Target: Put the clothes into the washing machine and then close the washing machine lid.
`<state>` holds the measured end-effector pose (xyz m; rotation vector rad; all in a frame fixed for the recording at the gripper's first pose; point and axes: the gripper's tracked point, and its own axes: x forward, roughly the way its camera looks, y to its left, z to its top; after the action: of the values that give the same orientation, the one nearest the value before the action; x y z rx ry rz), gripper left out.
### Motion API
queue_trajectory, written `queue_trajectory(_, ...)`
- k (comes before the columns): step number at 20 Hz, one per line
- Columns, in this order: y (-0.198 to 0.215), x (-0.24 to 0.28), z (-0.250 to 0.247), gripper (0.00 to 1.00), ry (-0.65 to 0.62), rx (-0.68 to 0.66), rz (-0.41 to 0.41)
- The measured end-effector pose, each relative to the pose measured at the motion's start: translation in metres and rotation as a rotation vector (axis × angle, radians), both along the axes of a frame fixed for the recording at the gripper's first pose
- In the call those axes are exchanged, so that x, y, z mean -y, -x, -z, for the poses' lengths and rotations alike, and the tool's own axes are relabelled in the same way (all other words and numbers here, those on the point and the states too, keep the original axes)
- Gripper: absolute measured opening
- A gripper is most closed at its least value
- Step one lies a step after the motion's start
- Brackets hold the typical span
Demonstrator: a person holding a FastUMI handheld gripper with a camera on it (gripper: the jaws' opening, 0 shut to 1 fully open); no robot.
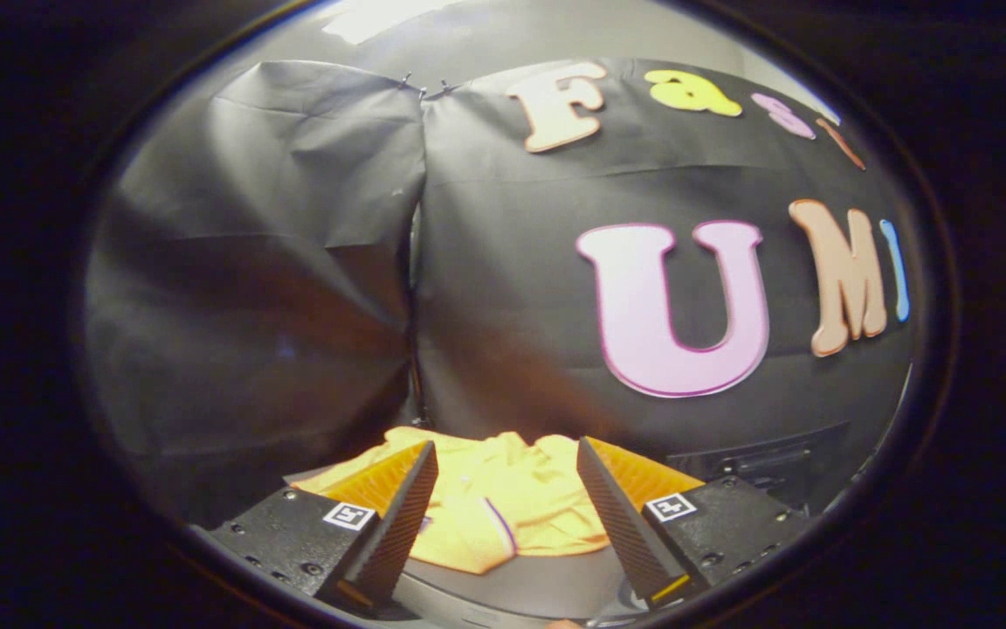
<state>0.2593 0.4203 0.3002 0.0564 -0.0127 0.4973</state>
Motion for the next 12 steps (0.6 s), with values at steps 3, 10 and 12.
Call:
queue_trajectory(3, -0.025, -0.039, 0.016, 0.97, -0.008, -0.131, -0.035)
queue_trajectory(10, -0.085, -0.068, 0.078, 0.97, 0.077, -0.426, 0.016)
queue_trajectory(12, -0.092, -0.071, 0.1, 0.97, 0.124, -0.488, 0.029)
